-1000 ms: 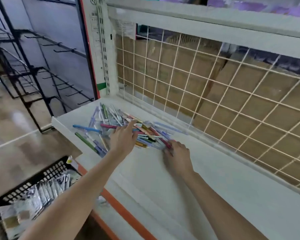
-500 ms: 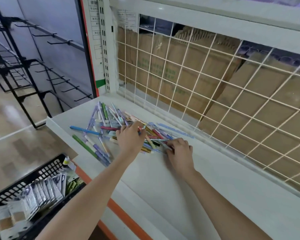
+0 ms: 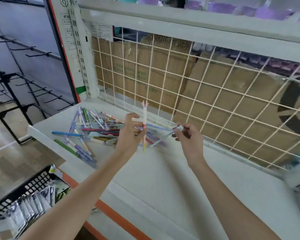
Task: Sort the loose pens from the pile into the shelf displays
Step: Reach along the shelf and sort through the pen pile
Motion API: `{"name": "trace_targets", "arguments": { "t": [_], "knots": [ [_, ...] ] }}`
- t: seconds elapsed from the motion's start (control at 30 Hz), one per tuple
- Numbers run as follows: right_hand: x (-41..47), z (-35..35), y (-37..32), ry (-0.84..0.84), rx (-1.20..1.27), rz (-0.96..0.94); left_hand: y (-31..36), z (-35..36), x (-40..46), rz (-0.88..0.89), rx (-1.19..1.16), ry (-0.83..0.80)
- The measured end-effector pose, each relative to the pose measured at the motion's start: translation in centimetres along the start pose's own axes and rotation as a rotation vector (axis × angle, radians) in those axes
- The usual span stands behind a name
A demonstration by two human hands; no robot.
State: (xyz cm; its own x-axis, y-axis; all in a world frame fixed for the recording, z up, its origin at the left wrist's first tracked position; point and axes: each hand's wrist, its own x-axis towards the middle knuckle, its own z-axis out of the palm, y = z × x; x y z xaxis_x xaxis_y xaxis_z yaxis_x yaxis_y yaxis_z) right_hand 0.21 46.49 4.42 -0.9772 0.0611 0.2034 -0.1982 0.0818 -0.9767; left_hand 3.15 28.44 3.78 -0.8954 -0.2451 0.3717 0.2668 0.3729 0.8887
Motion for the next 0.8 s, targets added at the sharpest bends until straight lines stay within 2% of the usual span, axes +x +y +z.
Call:
{"name": "trace_targets", "arguments": {
  "t": [0.23, 0.4, 0.6, 0.7, 0.8],
  "knots": [
    [-2.9, -10.7, -2.4, 0.176, -0.043, -0.091, 5.2, 9.2, -2.9, 0.100, -0.124, -0.206],
    [-5.4, -21.0, -4.3, 0.360, -0.123, -0.219, 9.6, 17.8, -6.1, 0.150, -0.180, -0.339],
    [-7.3, -33.3, -5.1, 0.520, -0.161, -0.274, 14.1, 27.3, -10.9, 0.174, -0.195, -0.473],
    [-7.6, -37.8, -5.4, 0.555, -0.180, -0.292, 16.0, 30.7, -12.8, 0.154, -0.197, -0.515],
    [-7.6, -40.6, -4.9, 0.521, -0.213, -0.290, 17.4, 33.2, -14.4, 0.146, -0.207, -0.539]
  ]
}}
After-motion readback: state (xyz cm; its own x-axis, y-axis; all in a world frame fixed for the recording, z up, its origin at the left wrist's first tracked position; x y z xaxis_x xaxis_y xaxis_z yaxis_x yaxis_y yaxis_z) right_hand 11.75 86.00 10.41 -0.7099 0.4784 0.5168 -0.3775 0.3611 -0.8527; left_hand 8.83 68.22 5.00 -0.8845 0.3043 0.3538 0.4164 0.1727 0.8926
